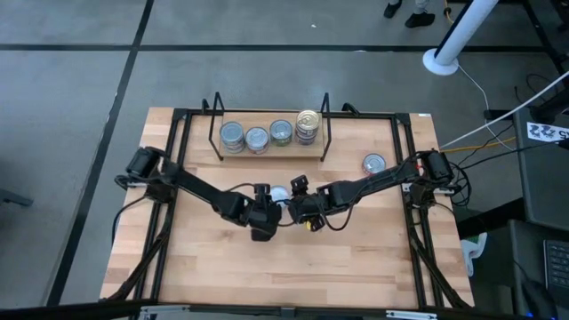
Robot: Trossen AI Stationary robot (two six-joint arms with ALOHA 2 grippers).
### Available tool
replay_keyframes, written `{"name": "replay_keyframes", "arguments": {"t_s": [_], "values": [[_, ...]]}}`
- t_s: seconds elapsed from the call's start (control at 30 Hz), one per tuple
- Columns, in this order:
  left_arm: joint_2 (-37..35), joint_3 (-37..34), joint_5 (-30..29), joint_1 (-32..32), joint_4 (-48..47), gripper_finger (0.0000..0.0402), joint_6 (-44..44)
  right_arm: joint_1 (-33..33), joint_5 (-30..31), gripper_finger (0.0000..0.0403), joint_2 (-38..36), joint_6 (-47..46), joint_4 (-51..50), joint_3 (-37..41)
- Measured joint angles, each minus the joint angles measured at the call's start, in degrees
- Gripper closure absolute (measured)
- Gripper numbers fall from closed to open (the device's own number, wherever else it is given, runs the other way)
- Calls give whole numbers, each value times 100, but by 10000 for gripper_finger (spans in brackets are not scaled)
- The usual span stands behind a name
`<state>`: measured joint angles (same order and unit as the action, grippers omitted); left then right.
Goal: Stack canned seafood by type on shelf
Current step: Stack the green-white tuna can on top of the green-white tuna can on the shelf
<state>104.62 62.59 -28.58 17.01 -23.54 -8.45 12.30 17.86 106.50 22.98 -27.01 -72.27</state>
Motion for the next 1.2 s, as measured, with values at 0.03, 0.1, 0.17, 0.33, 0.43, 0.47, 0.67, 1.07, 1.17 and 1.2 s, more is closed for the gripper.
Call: {"name": "replay_keyframes", "arguments": {"t_s": [0.03,0.1,0.17,0.33,0.43,0.47,0.67,1.07,1.17,1.2], "values": [[49,0,2,-9,6,220,2,0,-14,107,0,0,18,0],[163,0,-35,-20,35,227,0,2,-58,107,1,2,23,0],[254,0,-154,-21,36,234,11,2,-58,107,2,2,22,0],[386,3,-320,-19,33,260,242,2,-58,107,2,2,39,0],[411,9,-382,-19,34,284,403,2,-58,107,2,2,42,0],[411,9,-409,-19,34,292,434,2,-58,107,2,2,42,0],[419,9,-582,-19,27,356,472,2,-60,107,66,-30,65,-2],[341,10,-518,-13,-9,400,351,2,-49,107,225,-43,875,1],[186,-2,-434,-8,-44,400,185,2,-43,107,225,-28,1038,2],[130,-2,-428,-9,-63,401,117,2,-43,107,225,-28,1071,2]]}}
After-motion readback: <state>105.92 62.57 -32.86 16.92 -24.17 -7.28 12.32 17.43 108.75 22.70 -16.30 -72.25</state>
